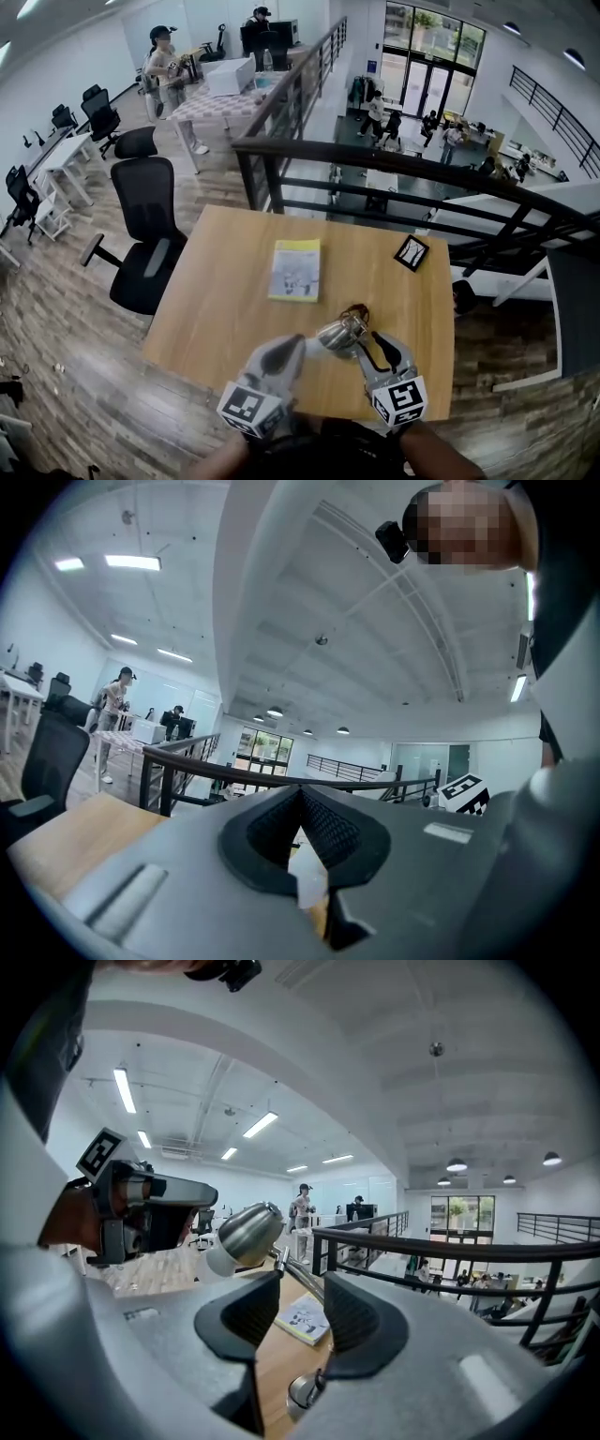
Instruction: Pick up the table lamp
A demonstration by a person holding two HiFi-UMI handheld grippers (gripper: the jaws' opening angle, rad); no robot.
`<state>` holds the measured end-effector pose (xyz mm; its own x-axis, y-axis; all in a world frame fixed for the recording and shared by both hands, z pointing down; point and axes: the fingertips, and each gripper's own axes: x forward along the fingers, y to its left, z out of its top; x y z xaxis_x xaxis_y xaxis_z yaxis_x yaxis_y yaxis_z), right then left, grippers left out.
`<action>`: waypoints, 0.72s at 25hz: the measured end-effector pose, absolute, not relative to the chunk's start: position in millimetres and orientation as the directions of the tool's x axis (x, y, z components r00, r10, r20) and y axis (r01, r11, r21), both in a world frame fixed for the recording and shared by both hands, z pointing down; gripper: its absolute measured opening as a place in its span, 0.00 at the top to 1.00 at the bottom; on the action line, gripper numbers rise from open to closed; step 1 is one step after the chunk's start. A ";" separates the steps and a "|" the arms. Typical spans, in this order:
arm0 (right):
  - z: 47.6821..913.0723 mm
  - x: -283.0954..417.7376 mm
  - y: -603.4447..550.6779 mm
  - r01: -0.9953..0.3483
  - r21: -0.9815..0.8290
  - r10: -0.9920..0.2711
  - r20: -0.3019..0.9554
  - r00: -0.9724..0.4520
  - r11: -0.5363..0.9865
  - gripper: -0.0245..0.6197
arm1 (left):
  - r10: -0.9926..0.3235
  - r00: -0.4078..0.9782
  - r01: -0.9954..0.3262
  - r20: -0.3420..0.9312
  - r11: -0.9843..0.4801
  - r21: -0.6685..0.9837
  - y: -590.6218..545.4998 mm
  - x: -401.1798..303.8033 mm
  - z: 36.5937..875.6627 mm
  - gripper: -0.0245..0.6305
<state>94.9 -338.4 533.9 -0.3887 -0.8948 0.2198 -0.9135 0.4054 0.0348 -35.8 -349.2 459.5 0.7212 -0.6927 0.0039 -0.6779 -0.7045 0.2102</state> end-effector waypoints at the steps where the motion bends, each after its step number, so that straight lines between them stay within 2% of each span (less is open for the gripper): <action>1: 534.4 94.3 -341.7 -0.908 0.043 -0.890 0.220 -0.399 0.417 0.74 | -0.701 0.713 -0.687 0.007 -0.696 0.209 -352.9 -36.3 459.7 0.96; 8: 530.1 85.0 -345.2 -0.831 0.112 -0.830 0.213 -0.515 0.545 0.68 | -0.748 0.663 -0.736 0.036 -0.643 0.211 -365.6 -32.1 460.9 0.96; 18: 550.5 81.5 -359.1 -0.779 0.101 -0.774 0.248 -0.583 0.619 0.68 | -0.794 0.603 -0.788 0.078 -0.578 0.213 -382.9 -36.8 462.7 0.96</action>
<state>81.5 -359.1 550.5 -0.5828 -0.7739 0.2478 -0.7789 0.6189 0.1011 -36.8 -382.9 462.7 0.6033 -0.7937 0.0782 -0.7879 -0.5778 0.2130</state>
